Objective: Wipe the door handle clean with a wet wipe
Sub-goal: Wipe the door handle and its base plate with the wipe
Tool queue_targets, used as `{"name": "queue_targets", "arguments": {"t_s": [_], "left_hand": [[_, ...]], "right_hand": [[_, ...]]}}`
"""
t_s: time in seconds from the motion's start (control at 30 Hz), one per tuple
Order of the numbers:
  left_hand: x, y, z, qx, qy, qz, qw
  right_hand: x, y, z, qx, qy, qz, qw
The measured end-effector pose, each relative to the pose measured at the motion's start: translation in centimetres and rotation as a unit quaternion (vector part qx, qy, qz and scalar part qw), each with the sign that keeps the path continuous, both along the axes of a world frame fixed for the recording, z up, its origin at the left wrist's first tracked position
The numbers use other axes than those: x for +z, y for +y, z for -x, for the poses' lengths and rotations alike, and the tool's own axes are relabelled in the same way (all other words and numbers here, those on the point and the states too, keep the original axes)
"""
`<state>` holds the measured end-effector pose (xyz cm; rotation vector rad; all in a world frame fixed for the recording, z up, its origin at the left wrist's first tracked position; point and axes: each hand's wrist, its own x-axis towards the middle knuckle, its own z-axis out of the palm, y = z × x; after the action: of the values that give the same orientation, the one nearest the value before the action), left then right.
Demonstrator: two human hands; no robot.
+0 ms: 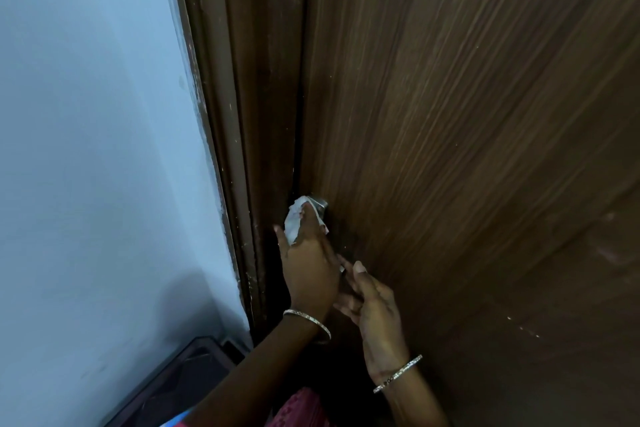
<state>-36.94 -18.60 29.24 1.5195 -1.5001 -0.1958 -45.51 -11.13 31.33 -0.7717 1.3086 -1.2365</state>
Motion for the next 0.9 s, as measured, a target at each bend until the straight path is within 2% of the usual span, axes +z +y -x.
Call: {"name": "queue_targets", "arguments": {"t_s": [0.07,0.13,0.27,0.33,0.53,0.7,0.8,0.9], "left_hand": [[-0.8,-0.5,0.2,0.014,0.016,0.003,1.000],[-0.1,-0.8,0.3,0.013,0.064,-0.043,0.997],[2.1,-1.6,-1.1,0.020,-0.018,-0.065,0.998],[2.0,-2.0,-2.3,-0.010,-0.011,-0.065,0.998],[0.3,-1.6,-3.7,-0.040,0.119,-0.057,0.990],[0.0,-2.2,-4.1,-0.041,0.198,-0.101,0.974],[-0.5,-2.1,-3.8,-0.035,0.260,-0.147,0.954],[-1.0,-1.8,-3.4,-0.024,0.397,-0.189,0.898]], "right_hand": [[0.0,0.0,0.0,-0.007,-0.005,-0.004,1.000],[0.0,0.0,0.0,-0.015,-0.004,-0.004,1.000],[0.2,0.1,-0.1,-0.004,0.005,0.001,1.000],[0.2,0.1,-0.1,0.000,0.002,0.003,1.000],[0.3,0.3,-0.1,0.008,0.000,0.003,1.000],[0.3,0.4,-0.2,0.014,0.001,0.007,1.000],[0.2,0.4,-0.2,0.014,0.000,0.006,1.000],[0.2,0.4,-0.3,0.015,0.003,0.007,1.000]]}}
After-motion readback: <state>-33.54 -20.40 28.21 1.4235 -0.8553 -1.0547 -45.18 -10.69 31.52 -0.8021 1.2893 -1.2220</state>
